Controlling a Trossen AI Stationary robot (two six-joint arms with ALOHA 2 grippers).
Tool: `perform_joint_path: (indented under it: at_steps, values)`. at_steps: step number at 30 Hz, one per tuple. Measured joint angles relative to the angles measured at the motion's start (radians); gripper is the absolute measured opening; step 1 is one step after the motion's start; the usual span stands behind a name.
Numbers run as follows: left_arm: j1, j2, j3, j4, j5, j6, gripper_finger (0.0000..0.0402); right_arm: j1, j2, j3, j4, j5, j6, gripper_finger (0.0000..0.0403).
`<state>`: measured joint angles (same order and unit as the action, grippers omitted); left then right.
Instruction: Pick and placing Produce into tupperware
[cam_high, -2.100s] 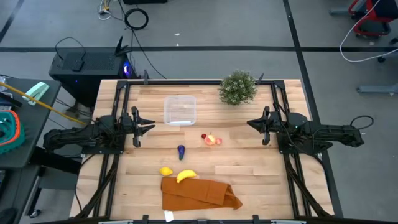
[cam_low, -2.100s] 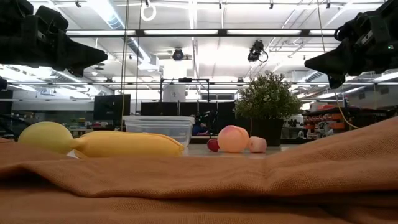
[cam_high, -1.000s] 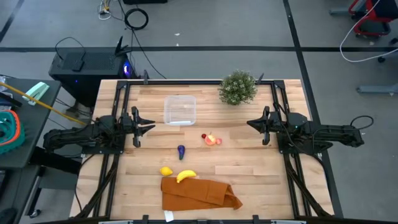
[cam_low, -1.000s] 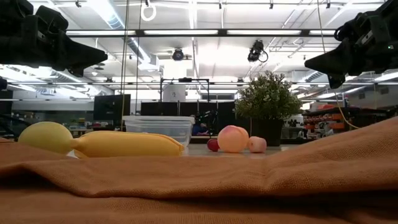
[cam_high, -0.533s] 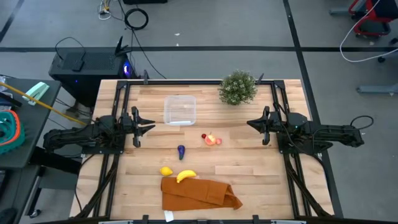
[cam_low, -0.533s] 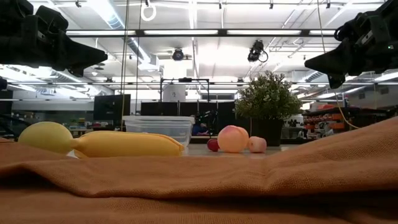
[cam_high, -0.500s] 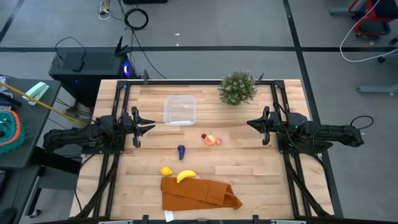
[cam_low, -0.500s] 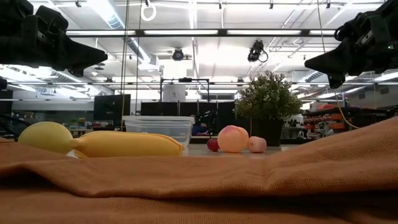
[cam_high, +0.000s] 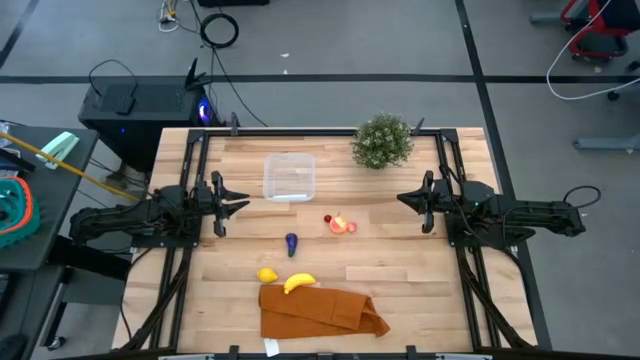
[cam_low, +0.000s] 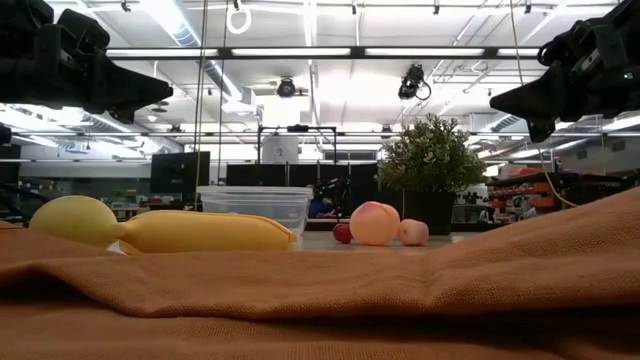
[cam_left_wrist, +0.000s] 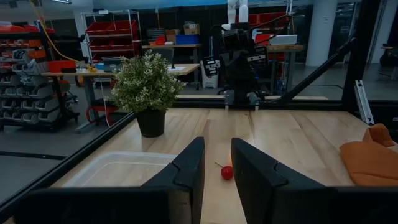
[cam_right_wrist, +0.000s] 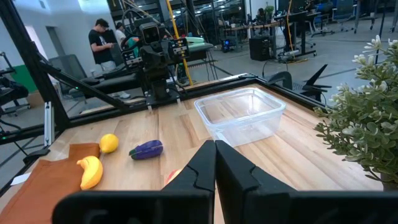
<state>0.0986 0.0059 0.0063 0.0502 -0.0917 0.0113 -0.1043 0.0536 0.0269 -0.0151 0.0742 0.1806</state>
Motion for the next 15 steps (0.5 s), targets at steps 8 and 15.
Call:
perform_joint_path:
  at_steps: [8,15]
  values:
    - [0.001,0.0,0.0,0.011,0.0,0.031,0.0081,0.0,0.0,0.0,0.0,0.0,0.011,0.0015]
    - [0.0,0.0,0.0,0.052,-0.001,0.053,0.0073,0.0,0.0,0.0,0.0,0.0,0.04,0.0015]
